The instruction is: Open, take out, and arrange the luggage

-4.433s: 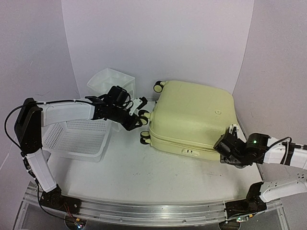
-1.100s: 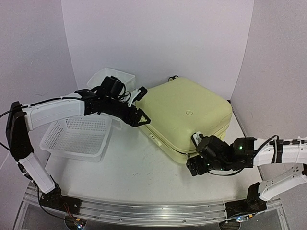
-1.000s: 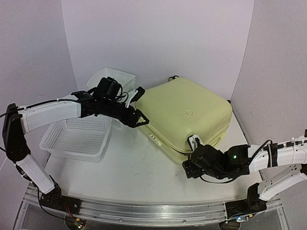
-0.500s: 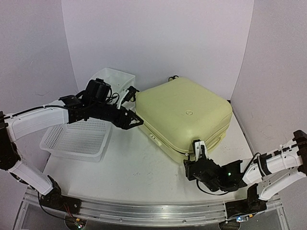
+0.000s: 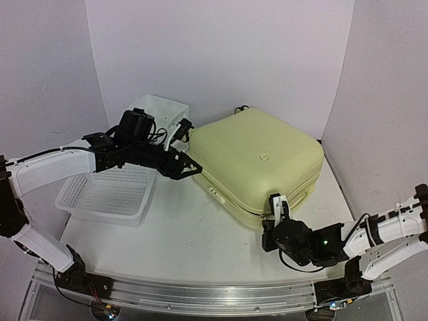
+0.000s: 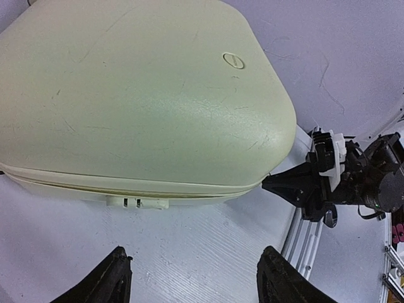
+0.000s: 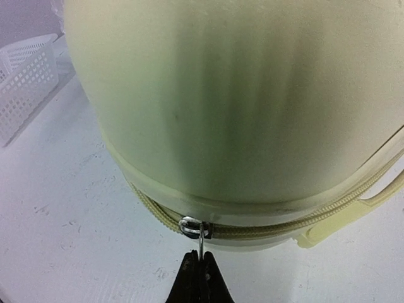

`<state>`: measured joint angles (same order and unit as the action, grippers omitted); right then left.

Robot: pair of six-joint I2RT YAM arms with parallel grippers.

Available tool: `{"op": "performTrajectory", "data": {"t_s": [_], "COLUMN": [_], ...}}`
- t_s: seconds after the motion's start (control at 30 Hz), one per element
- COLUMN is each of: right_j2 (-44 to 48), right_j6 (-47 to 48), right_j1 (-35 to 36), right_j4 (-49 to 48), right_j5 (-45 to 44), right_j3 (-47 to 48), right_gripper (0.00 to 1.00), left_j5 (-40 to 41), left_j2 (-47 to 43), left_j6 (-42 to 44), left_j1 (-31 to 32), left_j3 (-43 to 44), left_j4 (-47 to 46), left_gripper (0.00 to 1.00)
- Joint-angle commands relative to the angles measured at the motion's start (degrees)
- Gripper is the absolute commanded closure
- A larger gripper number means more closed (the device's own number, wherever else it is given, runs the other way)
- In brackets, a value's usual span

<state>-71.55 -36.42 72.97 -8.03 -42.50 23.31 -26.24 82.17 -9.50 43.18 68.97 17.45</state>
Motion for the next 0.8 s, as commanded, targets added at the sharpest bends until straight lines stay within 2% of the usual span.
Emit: {"op": "performTrajectory", "data": {"t_s": [0.0,0.1,0.23,0.37,0.4,0.5,0.57,0.77], "right_j2": [3.0,4.7,9.2,14.8,15.8,18.2,18.7,16.7], "right_j6": [0.5,-1.4,-2.4,-0.5,0.4,6.4,12.9,24.1], "right_j1": [-1.5,-2.1,-2.5,-4.7,-7.6,-20.2,-22.7,-28.0], "right_j4": [10.6,23.4,33.1,34.6,34.7,30.6,27.1,25.4], "right_j5": [-1.3,-7.7,-14.7,-17.1,-14.8,4.3,13.0,29.5], "right_j3": [2.0,4.5,5.2,3.5,3.4,3.0,2.9,5.3], "right_gripper": [1.00,1.00,1.00,1.00,1.00,1.00,1.00,1.00], "left_j5": [-3.4,-0.8,0.6,-0.9,-0.9,-0.6,-0.7,0.9], "left_j2": [2.2,4.2,8.9,13.2,13.6,13.6,13.5,13.5], "left_j6": [1.6,5.8,9.1,7.8,7.7,8.7,9.4,16.5], "left_j1": [2.1,6.6,11.1,11.9,12.2,13.1,13.6,16.4], "left_j3": [5.5,9.2,13.4,17.3,17.6,17.3,17.3,18.3], "left_j4": [-3.3,-3.6,-5.4,-5.8,-6.3,-6.9,-6.9,-7.9], "left_gripper": [0.33,0.32,0.30,0.31,0.31,0.31,0.30,0.30]}}
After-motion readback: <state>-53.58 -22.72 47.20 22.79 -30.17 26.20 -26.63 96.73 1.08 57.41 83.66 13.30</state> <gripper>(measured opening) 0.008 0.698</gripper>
